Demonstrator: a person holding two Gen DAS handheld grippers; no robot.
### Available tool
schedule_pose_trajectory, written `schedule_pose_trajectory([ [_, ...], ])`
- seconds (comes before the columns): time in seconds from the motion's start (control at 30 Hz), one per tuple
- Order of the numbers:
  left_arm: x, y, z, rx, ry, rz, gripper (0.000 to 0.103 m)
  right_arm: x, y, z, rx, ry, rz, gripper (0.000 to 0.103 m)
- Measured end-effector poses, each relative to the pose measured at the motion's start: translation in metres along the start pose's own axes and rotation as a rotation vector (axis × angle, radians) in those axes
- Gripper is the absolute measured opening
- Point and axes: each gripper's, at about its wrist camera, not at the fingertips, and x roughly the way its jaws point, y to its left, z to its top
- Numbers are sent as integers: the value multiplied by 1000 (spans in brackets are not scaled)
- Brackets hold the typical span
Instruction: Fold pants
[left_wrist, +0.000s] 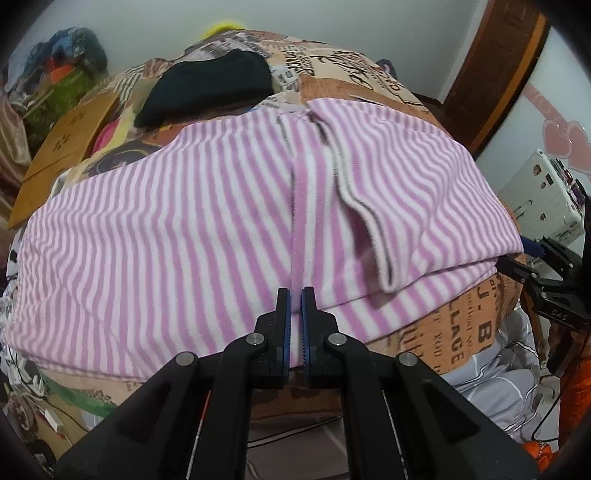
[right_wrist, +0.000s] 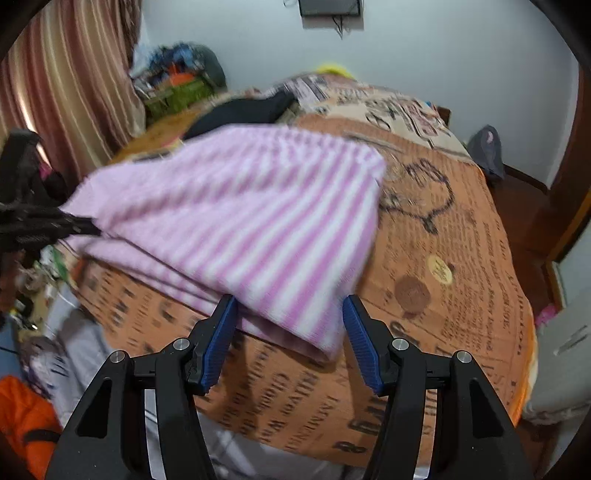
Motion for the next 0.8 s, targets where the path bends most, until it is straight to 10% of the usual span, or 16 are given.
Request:
schedule_pose_trajectory([
  [0.47,-24,-19,20,24,-44,-109,37,-13,0,-3,18,-58,17,35],
  [0.67,0,-39,32,35,0,-178,37,-13,-3,-5,53,-87,15,21],
  [0.8,13,-41,35,38,19,-169,11,-15,-5,-5,64,-100,18,20],
])
